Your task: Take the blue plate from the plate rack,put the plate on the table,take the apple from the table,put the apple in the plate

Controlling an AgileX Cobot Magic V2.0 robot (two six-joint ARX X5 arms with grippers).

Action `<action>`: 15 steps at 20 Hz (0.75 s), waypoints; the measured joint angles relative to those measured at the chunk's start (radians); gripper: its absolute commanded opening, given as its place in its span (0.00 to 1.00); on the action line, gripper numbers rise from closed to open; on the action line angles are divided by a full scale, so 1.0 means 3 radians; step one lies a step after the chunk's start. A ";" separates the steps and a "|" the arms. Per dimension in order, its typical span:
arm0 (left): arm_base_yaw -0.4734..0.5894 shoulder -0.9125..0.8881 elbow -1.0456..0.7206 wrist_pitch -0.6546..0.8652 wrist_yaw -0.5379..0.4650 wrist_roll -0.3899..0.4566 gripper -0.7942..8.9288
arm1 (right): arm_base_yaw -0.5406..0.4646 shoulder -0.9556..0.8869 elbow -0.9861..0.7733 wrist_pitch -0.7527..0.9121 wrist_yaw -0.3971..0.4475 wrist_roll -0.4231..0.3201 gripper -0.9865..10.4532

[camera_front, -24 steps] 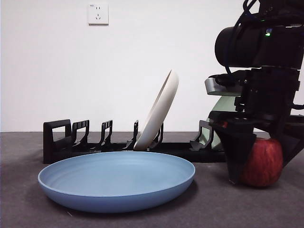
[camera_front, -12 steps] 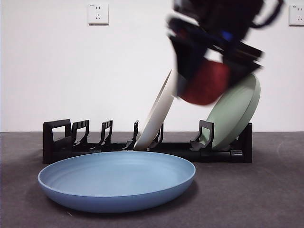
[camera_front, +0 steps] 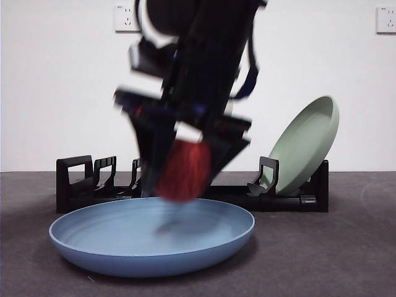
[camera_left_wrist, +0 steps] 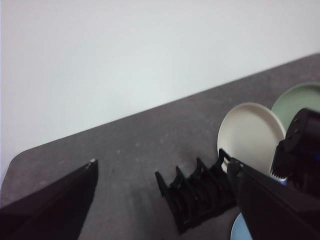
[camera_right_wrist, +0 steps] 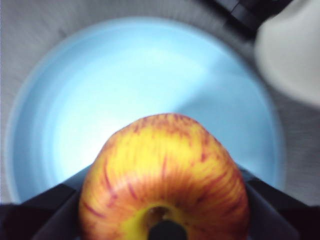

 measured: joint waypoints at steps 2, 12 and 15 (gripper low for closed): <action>0.0001 0.0000 0.0000 -0.0118 -0.0004 -0.0004 0.53 | 0.0048 0.0167 0.0000 0.0013 0.0000 0.0000 0.08; 0.0001 0.0001 0.0000 -0.0664 -0.0086 -0.0267 0.53 | 0.0103 0.0277 0.0001 0.0051 0.0000 0.0000 0.41; 0.0001 0.0000 0.0000 -0.0683 -0.0086 -0.0322 0.53 | 0.0104 0.0277 0.0001 0.0051 0.0000 0.0000 0.48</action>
